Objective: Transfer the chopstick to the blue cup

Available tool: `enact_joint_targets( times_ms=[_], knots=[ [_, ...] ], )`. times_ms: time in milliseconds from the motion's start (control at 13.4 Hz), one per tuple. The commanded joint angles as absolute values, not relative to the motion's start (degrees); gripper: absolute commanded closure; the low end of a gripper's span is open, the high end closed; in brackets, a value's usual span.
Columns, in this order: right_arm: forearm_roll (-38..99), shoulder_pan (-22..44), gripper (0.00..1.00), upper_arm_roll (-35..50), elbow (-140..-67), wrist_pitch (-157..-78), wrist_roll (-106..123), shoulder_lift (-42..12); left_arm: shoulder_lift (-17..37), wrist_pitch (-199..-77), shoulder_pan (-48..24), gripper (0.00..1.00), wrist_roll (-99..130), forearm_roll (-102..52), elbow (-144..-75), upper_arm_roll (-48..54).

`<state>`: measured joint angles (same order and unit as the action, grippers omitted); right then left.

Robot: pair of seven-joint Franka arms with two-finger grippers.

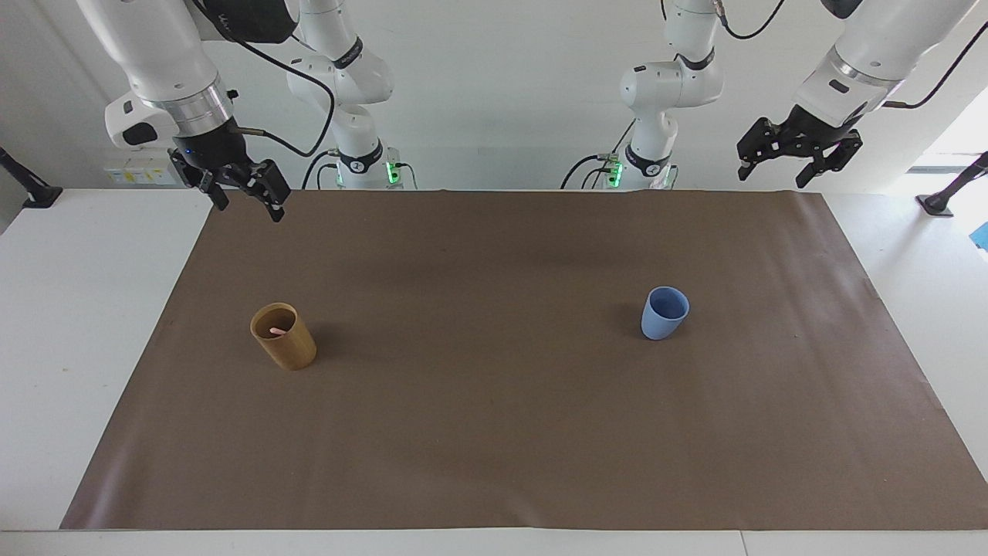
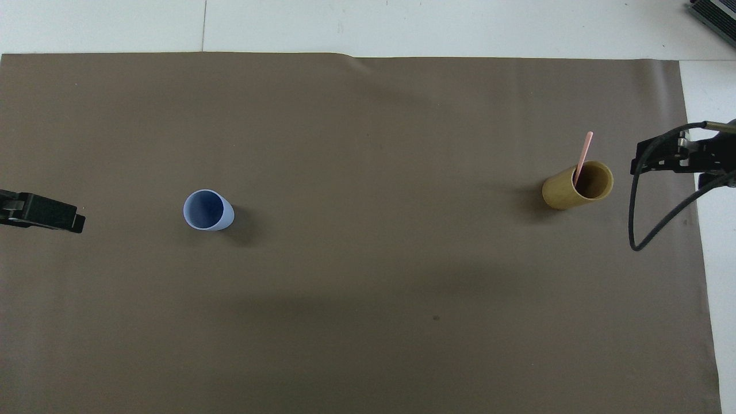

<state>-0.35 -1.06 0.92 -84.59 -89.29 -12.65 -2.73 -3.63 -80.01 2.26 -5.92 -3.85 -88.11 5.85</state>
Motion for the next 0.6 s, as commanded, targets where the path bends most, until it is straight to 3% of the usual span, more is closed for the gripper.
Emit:
enact_joint_targets(
  times_ms=[0, 372, 521],
  knots=[
    [-0.4, -1.5, 0.00, 1.3, -85.0, -91.6, -9.8, -2.6, -6.0, -81.4, 2.7, 0.00, -6.6, -4.3, -90.9, 5.8],
    [0.0, -1.6, 0.00, 1.1, -85.4, -91.7, -8.2, -2.2, -5.5, -84.0, 2.6, 0.00, -5.6, -4.3, -93.1, 5.9],
    [-0.1, -2.1, 0.00, 1.1, -85.6, -94.0, -8.2, -2.3, -5.7, -92.6, 1.5, 0.00, -1.1, -4.3, -100.7, 6.1]
  ],
)
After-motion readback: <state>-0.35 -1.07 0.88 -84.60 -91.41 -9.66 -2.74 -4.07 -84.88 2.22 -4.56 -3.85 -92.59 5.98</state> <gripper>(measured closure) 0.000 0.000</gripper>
